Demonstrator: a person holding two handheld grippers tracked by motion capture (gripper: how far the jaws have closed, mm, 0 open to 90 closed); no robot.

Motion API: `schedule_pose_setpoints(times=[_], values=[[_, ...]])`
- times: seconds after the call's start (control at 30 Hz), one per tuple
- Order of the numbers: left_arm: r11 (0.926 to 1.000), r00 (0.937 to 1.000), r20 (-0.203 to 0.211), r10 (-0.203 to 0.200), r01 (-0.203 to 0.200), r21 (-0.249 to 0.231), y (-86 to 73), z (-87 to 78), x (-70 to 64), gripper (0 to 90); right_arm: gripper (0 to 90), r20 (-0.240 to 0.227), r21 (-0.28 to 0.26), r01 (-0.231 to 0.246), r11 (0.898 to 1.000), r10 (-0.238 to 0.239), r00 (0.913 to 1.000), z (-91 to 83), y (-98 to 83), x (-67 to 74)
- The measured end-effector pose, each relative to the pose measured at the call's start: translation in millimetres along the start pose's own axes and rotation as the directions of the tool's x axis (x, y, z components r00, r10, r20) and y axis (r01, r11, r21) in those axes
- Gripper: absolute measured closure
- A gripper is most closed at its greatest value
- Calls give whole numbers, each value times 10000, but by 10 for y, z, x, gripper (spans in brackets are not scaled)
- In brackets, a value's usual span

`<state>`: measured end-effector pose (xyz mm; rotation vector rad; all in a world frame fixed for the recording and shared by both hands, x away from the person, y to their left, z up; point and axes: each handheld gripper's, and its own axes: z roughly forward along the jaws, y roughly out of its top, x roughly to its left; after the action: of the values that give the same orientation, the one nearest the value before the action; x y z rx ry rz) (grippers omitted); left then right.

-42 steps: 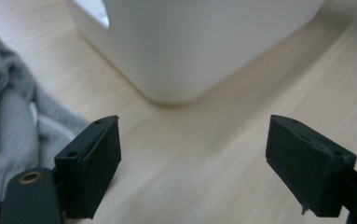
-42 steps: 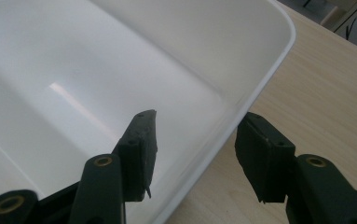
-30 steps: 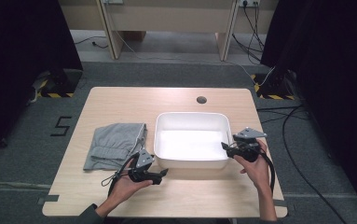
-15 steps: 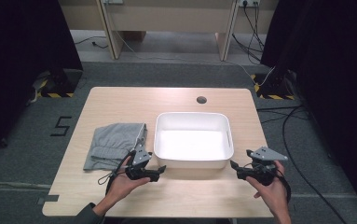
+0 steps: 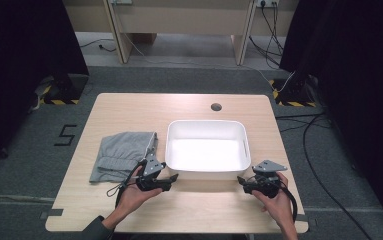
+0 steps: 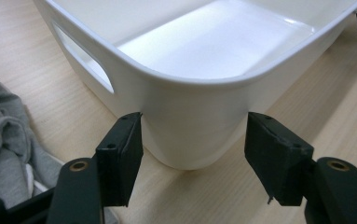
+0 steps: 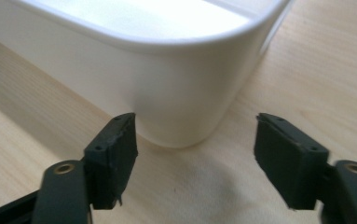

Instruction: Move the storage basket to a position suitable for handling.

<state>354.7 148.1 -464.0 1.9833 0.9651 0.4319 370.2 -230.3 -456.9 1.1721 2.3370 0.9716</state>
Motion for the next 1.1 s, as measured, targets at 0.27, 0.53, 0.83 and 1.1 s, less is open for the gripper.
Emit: schedule_pose_setpoints(times=[0.27, 0.53, 0.83, 1.1], values=[[9991, 9987, -316, -397, 402, 150, 128, 126, -27, 382, 347, 501, -283, 481, 9984, -466, 9977, 119, 84, 6], [9978, 9976, -299, -632, 637, 175, 175, 186, 33, 397, 346, 566, -272, 250, 9993, -234, 9981, 227, 101, -60], [9963, 9965, 21, -835, 835, -178, 173, -319, 207, 313, 284, 688, 143, -293, 9995, 282, 9972, 54, -25, 100], [9747, 9528, -2091, -2199, 2058, -872, -27, -778, 965, 323, 287, 26, 696, -154, 9975, 153, 9999, 24, -190, 348]])
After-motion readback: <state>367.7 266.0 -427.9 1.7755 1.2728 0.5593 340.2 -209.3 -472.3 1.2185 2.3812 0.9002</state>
